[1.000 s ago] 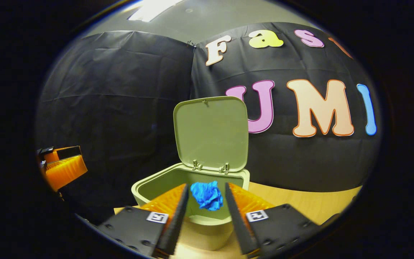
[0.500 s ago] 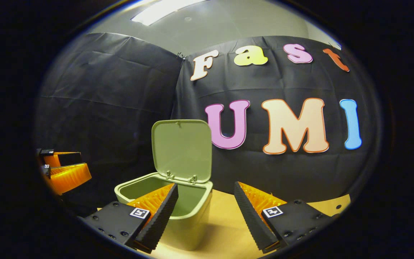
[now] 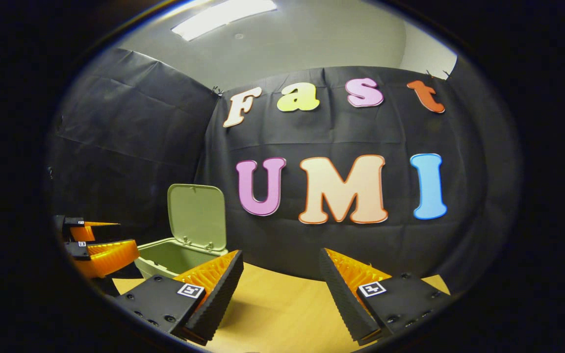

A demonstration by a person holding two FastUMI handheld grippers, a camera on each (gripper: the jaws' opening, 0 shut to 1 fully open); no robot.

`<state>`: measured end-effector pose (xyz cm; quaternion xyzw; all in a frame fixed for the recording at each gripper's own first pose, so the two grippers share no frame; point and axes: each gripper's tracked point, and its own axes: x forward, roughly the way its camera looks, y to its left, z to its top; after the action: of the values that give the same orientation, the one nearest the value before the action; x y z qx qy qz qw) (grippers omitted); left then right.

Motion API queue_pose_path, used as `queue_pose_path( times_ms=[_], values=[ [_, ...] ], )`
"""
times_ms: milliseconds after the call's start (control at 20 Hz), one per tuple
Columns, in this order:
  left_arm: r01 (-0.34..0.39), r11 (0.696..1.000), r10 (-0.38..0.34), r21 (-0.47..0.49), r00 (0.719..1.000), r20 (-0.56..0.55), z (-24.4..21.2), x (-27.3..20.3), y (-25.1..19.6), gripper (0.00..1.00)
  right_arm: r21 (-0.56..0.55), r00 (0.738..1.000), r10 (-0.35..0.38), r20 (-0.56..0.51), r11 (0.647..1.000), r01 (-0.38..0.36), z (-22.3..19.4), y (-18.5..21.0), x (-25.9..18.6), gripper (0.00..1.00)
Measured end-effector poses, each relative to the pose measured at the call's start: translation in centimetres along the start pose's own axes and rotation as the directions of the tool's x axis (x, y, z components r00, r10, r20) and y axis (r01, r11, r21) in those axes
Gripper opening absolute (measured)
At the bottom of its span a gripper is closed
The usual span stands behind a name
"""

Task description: Press the lid of the desktop garbage bin to open it, pick up the crumpled paper on the desktop and throw it into the bin, then pick up the pop can on the desktop and drop it into the bin, and finally close the garbage bin lid.

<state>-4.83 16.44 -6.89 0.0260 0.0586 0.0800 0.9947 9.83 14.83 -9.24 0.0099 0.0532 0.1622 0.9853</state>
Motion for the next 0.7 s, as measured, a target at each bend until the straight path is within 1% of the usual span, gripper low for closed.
queue_pose_path(
  times_ms=[150, 200, 250, 300, 450, 600, 700],
  values=[
    [0.058, 0.998, -0.058, -0.011, 0.998, -0.010, -0.8, 0.6, -3.5, 0.92, -0.015, 0.998, -0.069, 0.000, 0.998, 0.069, 0.4, -4.7, -2.5, 0.98],
    [0.077, 0.997, -0.077, -0.016, 0.997, -0.014, -1.2, 0.8, -4.7, 0.94, -0.018, 0.996, -0.092, -0.001, 0.996, 0.092, 0.5, -6.2, -3.3, 0.98],
    [0.094, 0.995, -0.094, -0.018, 0.995, -0.026, -1.7, 0.9, -5.9, 0.92, -0.022, 0.993, -0.118, -0.003, 0.993, 0.118, 0.5, -7.8, -4.0, 0.98],
    [0.111, 0.994, -0.112, -0.021, 0.993, -0.042, -2.5, 1.0, -7.0, 0.94, -0.023, 0.990, -0.141, -0.006, 0.990, 0.140, 0.5, -9.4, -4.7, 0.98],
    [0.157, 0.987, -0.159, -0.038, 0.984, -0.079, -4.3, 0.9, -10.3, 0.92, -0.020, 0.978, -0.208, -0.011, 0.978, 0.208, 0.6, -13.5, -7.0, 0.98],
    [0.190, 0.981, -0.194, -0.043, 0.973, -0.128, -7.1, 0.4, -13.3, 0.93, -0.022, 0.967, -0.255, -0.018, 0.967, 0.255, 0.8, -16.7, -9.0, 0.98],
    [0.202, 0.978, -0.207, -0.049, 0.965, -0.159, -8.9, 0.0, -14.9, 0.93, -0.025, 0.962, -0.273, -0.025, 0.962, 0.273, 0.8, -18.4, -10.1, 0.98]
  ],
)
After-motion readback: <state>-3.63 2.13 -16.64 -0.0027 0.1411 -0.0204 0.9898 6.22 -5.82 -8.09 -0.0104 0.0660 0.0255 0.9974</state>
